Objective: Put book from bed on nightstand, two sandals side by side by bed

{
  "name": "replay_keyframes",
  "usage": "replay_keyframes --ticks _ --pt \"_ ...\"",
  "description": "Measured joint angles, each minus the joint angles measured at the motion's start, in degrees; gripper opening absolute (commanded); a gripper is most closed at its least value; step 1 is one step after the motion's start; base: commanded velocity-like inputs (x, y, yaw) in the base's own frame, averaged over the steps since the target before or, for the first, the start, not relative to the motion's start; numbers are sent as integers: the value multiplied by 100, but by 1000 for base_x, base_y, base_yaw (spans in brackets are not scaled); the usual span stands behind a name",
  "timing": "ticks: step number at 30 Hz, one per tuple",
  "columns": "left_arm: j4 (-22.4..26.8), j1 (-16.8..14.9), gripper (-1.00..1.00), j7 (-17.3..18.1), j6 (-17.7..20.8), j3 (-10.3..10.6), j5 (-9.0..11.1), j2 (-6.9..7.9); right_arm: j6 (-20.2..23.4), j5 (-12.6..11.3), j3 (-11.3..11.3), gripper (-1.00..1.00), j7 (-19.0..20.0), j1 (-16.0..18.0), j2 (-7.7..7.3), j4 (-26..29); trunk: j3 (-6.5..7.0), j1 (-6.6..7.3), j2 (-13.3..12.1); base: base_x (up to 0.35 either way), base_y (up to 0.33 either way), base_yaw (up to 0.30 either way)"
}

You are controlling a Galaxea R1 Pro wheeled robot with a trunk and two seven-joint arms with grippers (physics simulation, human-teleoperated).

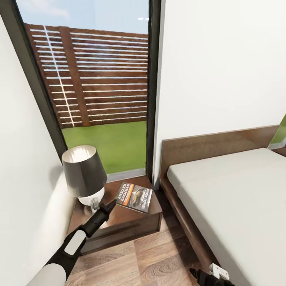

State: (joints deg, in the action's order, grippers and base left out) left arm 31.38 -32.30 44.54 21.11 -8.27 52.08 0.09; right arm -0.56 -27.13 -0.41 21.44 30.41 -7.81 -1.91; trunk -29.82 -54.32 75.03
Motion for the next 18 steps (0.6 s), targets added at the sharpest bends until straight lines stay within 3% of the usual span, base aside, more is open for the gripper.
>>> replay_keyframes --ticks 18 --pt "-6 0 -100 -3 -12 1 11 -2 -3 -2 0 100 -30 0 0 0 0 0 0 134 42 -1"
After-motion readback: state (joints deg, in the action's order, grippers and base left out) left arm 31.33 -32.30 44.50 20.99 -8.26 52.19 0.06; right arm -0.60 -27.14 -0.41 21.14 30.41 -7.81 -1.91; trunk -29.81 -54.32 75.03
